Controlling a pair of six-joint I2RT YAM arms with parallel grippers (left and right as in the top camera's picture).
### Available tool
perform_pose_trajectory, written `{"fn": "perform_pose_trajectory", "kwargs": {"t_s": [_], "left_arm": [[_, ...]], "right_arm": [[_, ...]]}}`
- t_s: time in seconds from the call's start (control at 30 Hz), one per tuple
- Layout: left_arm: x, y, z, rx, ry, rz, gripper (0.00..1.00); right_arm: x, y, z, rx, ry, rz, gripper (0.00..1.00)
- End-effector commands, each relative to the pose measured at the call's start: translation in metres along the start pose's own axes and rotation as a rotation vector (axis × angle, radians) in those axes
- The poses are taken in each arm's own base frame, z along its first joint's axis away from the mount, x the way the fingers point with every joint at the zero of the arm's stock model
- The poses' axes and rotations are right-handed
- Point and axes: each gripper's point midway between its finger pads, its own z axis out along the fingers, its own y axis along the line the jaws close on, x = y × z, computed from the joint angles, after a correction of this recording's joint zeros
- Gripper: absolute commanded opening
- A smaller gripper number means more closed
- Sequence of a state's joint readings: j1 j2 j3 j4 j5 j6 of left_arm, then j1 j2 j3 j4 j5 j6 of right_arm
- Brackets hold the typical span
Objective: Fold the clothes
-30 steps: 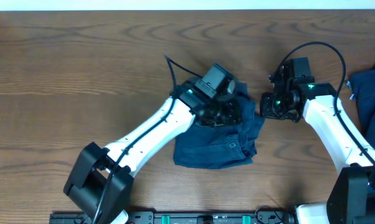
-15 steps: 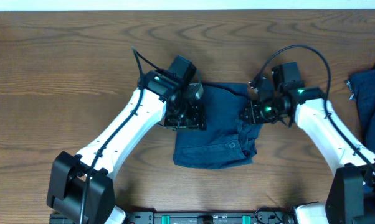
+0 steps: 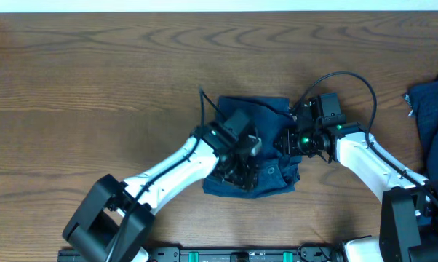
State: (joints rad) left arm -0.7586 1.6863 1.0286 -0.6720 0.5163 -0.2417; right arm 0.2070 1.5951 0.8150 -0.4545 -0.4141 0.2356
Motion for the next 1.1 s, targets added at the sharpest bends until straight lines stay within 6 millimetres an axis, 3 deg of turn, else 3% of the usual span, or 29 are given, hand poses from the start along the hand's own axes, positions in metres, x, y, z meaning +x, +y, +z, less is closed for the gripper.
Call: {"fn": "perform_pose_trajectory", "kwargs": {"t_s": [0.0, 0.13, 0.23, 0.3, 0.6, 0.63, 0.67, 0.7, 0.77, 0.87, 0.93, 1.07], "left_arm": [[0.013, 0.002, 0.008, -0.017, 0.028, 0.031, 0.50], [0.024, 0.001, 0.013, -0.020, 0.058, 0.036, 0.25], [0.026, 0.001, 0.014, -0.023, 0.067, 0.036, 0.14], [0.028, 0.001, 0.014, -0.021, 0.072, 0.033, 0.12], [0.032, 0.003, 0.014, -0.028, 0.091, 0.024, 0.11], [0.032, 0.003, 0.014, -0.028, 0.091, 0.025, 0.11], [0.032, 0.003, 0.014, -0.028, 0.091, 0.025, 0.11], [0.032, 0.003, 0.014, -0.028, 0.091, 0.025, 0.11], [0.032, 0.003, 0.014, -0.028, 0.091, 0.024, 0.11], [0.031, 0.003, 0.011, -0.025, 0.085, 0.019, 0.13], [0.028, 0.003, 0.005, -0.022, 0.081, 0.007, 0.24], [0.019, 0.006, -0.014, -0.020, 0.054, -0.033, 0.33]], "right_arm": [[0.002, -0.007, 0.002, 0.027, 0.002, 0.023, 0.50], [-0.009, -0.004, 0.002, 0.012, -0.042, 0.049, 0.47], [-0.025, 0.000, 0.002, -0.006, -0.105, 0.049, 0.20], [-0.037, 0.003, 0.000, -0.017, -0.153, 0.033, 0.01], [-0.099, -0.016, -0.025, 0.025, -0.420, 0.030, 0.03], [-0.102, -0.019, -0.028, 0.026, -0.431, 0.035, 0.11], [-0.104, -0.021, -0.029, 0.029, -0.439, 0.039, 0.28], [-0.104, -0.024, -0.031, 0.028, -0.438, 0.046, 0.39], [-0.098, -0.022, -0.032, -0.010, -0.408, 0.039, 0.48], [-0.078, -0.006, -0.037, -0.135, -0.319, 0.004, 0.46], [-0.060, 0.002, -0.039, -0.197, -0.250, 0.008, 0.44], [-0.013, 0.004, -0.033, -0.198, -0.060, 0.107, 0.42]]}}
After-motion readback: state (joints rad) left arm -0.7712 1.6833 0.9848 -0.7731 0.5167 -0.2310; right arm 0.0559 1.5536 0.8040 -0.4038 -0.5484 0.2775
